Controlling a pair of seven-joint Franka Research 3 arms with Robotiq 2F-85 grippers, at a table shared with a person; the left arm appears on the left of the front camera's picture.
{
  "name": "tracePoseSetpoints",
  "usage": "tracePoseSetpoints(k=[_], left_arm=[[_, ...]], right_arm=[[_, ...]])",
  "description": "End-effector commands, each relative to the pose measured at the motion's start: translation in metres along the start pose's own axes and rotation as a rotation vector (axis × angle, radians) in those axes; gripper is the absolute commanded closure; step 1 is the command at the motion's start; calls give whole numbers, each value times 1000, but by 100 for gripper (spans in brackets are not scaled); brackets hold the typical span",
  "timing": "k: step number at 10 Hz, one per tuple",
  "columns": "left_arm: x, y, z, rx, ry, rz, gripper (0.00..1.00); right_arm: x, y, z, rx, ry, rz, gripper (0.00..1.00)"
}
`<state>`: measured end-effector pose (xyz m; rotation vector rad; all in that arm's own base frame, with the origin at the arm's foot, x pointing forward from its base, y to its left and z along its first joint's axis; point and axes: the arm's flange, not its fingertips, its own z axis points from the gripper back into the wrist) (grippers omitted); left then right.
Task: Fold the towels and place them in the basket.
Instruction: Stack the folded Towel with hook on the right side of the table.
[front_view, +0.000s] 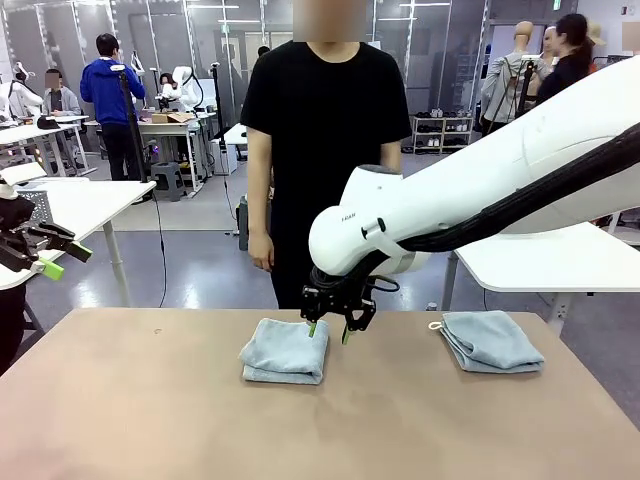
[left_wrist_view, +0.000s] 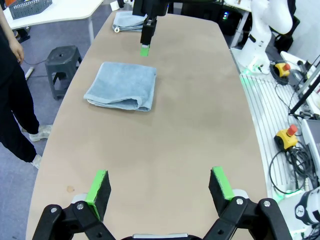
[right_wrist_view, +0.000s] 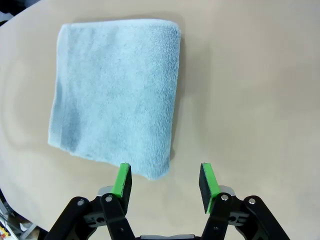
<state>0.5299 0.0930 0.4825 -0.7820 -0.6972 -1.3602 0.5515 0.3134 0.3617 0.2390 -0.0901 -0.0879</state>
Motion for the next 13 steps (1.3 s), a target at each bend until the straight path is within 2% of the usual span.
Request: tracePoseSetpoints(k=[1,6,13], left_arm=[[1,0,0,1,1,1,0],[1,0,0,1,1,1,0],[1,0,0,1,1,1,0]], right_arm=[[8,5,-13,-2,-33,-36,31],[30,-2,-43,-37,-62,-87,31],[37,2,-62,10,-99,-104,31]])
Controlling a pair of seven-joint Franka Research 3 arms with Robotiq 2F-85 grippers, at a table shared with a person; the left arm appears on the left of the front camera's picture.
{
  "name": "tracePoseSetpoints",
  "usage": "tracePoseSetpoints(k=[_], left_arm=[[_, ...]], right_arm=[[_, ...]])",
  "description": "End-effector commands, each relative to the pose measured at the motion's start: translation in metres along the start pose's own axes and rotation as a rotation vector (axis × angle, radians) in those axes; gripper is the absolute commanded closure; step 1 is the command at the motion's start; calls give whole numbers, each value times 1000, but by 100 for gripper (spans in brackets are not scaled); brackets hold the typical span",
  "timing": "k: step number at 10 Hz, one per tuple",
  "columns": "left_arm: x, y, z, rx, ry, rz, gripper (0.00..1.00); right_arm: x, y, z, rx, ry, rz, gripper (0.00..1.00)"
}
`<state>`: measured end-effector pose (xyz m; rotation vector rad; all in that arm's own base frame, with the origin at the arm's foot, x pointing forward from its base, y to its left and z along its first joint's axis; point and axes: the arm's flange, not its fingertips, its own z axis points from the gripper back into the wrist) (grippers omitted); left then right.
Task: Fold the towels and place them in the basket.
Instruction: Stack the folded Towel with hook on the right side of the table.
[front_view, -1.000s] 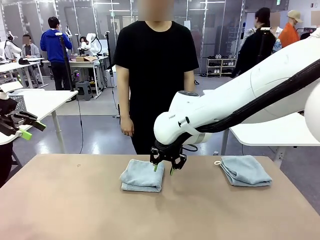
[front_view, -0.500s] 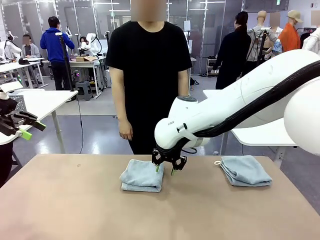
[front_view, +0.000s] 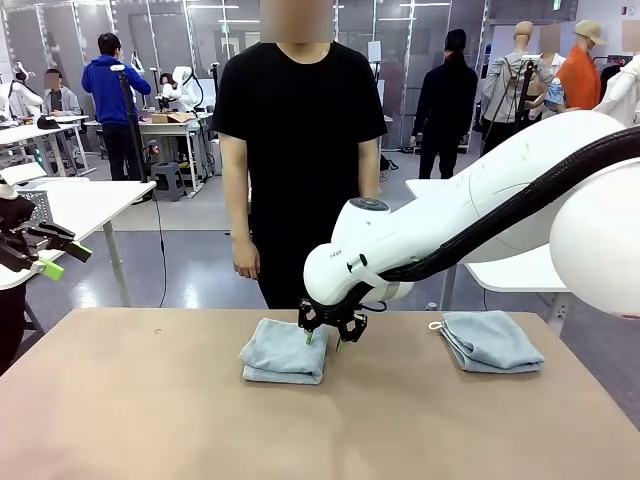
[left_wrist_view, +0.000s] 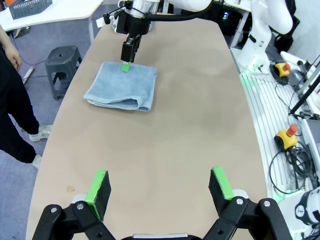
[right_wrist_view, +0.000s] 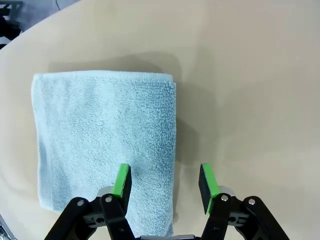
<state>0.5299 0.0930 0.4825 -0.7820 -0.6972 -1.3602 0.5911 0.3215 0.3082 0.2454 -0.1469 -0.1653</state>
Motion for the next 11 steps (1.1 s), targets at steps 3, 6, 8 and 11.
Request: tracePoseSetpoints(k=[3,6,8,11], left_arm=[[1,0,0,1,1,1,0],[1,0,0,1,1,1,0],[1,0,0,1,1,1,0],[1,0,0,1,1,1,0]], right_arm=[[3,5,-7,52,-50,-25,51],[3,2,-8,75,-39,-34,90],[3,3,-7,73,-28,-16,100],[6,3,-4,51,-10,-6,100]])
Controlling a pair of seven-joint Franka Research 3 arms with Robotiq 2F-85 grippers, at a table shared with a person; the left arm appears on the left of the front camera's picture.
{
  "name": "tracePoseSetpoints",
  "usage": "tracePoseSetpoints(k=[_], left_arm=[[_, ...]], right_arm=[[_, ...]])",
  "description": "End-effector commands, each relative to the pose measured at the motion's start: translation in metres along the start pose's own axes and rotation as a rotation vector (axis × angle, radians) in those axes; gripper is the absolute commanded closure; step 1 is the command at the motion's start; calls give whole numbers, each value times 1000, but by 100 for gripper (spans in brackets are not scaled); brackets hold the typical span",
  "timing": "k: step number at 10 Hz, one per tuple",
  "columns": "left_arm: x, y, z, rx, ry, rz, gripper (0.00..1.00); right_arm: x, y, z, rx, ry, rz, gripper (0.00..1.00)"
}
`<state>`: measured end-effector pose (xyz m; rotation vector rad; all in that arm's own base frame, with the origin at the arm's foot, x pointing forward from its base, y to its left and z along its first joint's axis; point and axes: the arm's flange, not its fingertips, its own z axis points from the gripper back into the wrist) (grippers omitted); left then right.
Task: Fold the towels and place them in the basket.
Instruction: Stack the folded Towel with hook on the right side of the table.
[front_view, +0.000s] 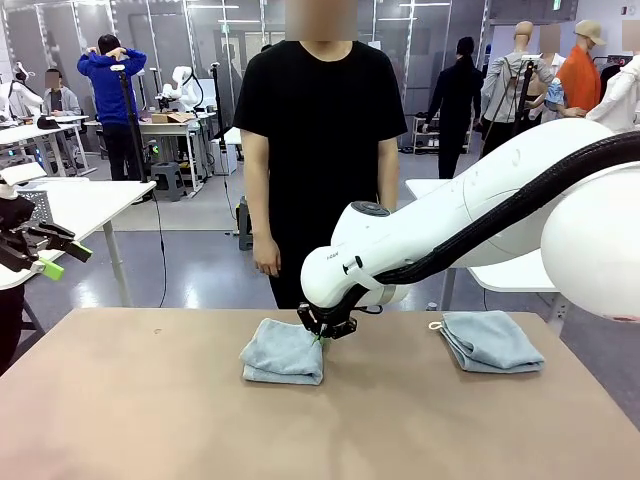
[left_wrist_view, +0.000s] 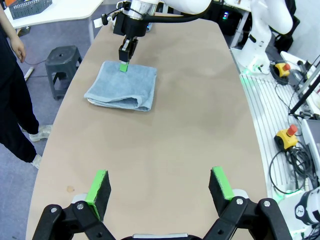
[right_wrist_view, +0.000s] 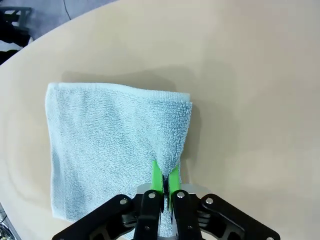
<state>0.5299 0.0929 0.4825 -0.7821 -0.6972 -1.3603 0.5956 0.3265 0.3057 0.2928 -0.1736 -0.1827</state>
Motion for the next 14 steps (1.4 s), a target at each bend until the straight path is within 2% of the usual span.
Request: tracePoseSetpoints(k=[1,6,7,9,11,14], left_arm=[[1,0,0,1,1,1,0],[1,0,0,1,1,1,0],[1,0,0,1,1,1,0],[1,0,0,1,1,1,0],[1,0,0,1,1,1,0],[1,0,0,1,1,1,0]], right_arm=[[5,-3,0,4,-9,9,100],[0,0,0,0,0,0,100],[1,0,0,-1,-1,-1,95],[21,-35,37,17,-11,60,95],[31,-67,77,45,26,146,95],[48,-129,130,12,32,196,95]])
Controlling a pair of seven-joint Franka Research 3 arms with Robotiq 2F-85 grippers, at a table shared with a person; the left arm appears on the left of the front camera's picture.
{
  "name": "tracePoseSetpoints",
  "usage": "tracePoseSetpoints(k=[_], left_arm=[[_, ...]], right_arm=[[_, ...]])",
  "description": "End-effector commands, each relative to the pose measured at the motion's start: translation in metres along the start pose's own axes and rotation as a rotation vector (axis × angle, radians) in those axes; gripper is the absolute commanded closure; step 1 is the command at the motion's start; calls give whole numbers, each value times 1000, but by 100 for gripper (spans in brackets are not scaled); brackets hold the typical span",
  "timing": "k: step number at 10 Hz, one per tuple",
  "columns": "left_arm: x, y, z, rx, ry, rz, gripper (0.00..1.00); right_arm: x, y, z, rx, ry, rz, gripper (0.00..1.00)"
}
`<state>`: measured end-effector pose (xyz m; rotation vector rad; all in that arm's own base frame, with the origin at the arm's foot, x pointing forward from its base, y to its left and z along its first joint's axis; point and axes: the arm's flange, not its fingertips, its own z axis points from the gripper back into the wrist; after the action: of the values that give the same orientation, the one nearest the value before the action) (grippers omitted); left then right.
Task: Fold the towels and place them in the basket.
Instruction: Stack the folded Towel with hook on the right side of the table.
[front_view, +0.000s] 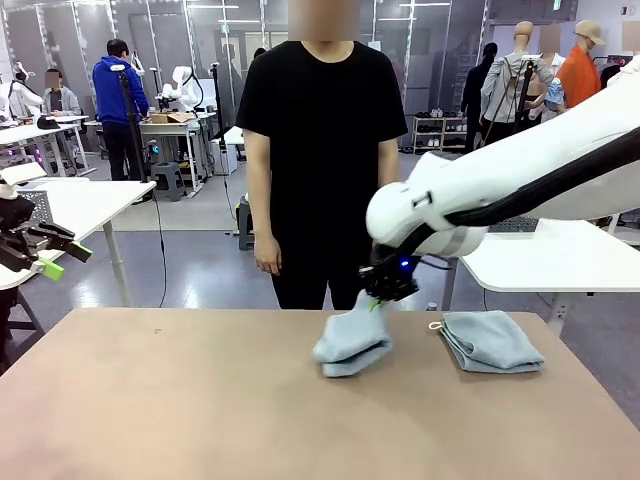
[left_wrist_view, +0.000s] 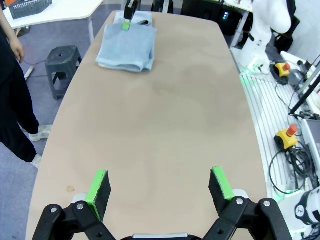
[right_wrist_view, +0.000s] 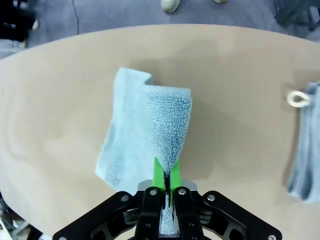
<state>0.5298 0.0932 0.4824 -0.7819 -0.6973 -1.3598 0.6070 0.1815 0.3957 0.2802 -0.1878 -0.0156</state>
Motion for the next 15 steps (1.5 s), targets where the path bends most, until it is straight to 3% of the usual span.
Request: tracePoseSetpoints(k=[1,5,8,11,15], left_arm=[[1,0,0,0,1,0,0],[1,0,0,0,1,0,0],[1,0,0,0,1,0,0],[1,0,0,0,1,0,0],[1,0,0,0,1,0,0]], right_arm=[[-7,-37,23,2,16,71,95],[16,-88,59,-47,-40,152,95],[34,-118,77,-62,0,144,95],[43,-136,102,-65,-1,157,95],[58,-154,106,-48,21,146,95]])
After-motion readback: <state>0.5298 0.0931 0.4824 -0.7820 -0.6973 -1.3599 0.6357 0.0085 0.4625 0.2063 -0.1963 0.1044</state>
